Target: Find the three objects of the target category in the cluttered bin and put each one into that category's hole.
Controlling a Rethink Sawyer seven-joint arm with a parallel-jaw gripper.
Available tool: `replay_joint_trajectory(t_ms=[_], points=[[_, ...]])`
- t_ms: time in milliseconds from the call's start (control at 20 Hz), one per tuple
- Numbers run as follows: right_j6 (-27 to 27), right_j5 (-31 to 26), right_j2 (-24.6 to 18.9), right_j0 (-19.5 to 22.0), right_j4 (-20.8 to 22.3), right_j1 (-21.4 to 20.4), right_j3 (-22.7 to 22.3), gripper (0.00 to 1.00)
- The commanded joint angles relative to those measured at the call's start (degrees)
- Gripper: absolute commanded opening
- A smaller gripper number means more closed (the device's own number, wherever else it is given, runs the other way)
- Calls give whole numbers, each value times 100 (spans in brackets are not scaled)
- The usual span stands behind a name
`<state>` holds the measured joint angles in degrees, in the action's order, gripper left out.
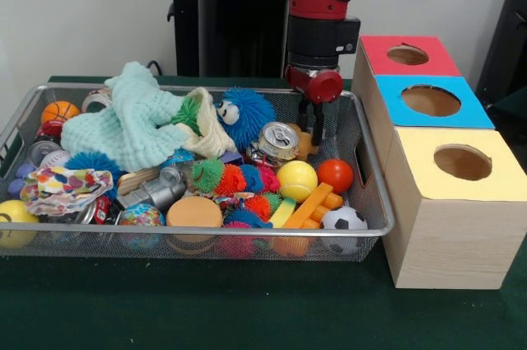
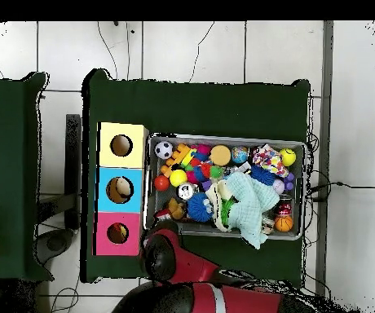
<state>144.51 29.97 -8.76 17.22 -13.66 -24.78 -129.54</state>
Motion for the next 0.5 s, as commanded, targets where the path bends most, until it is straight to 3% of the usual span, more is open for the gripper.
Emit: replay_joint_trajectory(t_ms=[50, 500], points=[[680, -330, 379, -43, -1012, 1059, 1395, 100], [430, -392, 563, -246, -1184, 1466, 1863, 100]])
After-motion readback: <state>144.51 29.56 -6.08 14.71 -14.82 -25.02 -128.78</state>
